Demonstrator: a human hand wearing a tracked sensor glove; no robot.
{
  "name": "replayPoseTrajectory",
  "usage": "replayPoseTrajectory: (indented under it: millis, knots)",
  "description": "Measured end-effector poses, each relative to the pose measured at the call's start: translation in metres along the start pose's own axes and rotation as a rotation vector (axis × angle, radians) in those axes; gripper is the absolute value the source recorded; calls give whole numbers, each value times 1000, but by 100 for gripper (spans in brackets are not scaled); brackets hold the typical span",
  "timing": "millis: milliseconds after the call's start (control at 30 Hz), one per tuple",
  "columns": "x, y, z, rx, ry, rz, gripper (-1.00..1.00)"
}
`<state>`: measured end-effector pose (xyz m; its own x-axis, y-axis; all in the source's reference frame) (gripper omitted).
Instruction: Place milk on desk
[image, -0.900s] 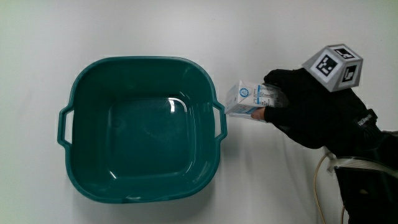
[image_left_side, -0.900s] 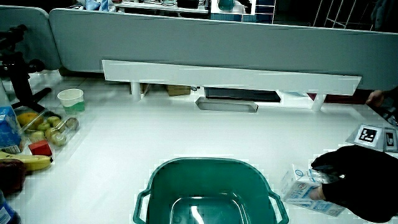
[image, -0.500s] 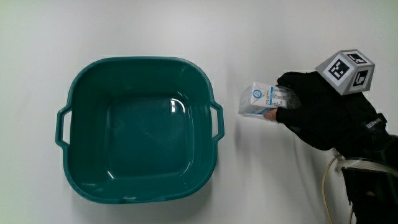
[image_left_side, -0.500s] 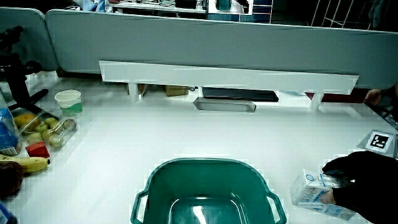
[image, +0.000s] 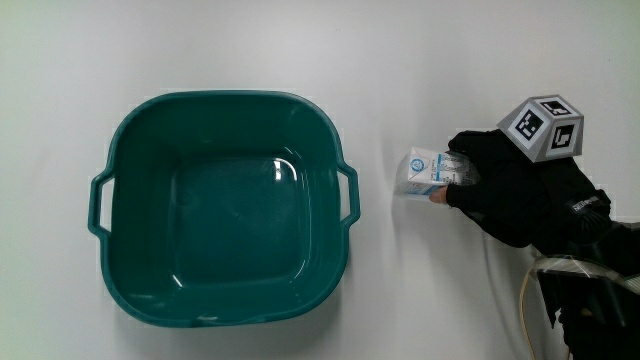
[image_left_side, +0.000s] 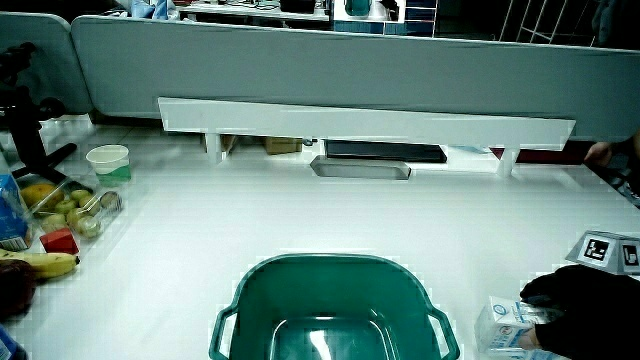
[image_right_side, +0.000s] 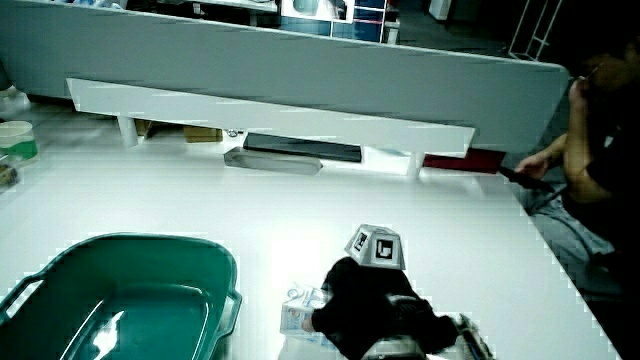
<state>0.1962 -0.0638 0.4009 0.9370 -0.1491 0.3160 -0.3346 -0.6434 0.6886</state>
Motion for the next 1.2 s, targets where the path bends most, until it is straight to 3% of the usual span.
replayPoseTrajectory:
  millis: [333,367,433,600,733,800,867,933,1033,1067,1100,1133,1167,1200]
  knots:
    - [4,6,-13,-18,-14,-3,0]
    - [6,5,-13,-5,19,3,0]
    - [5,5,-14,6,-5,-6,0]
    - [8,4,-15,-15,35,-5,0]
    - [10,3,-17,-23,59,-11,-24]
    - [8,-3,-15,-6,65,2,-35]
    - [14,-3,-18,19,67,-28,-47]
    - [-4,-20,-9,51,42,-1,-59]
    - [-10,-28,-12,77,-13,11,-76]
    - [-20,-36,-9,85,-33,27,-82]
    - [-17,-36,-15,95,-47,6,-88]
    - [-28,-45,-12,126,-93,37,-94]
    - [-34,-51,-13,161,-132,29,-100]
    - [-39,-56,-14,124,-86,27,-100]
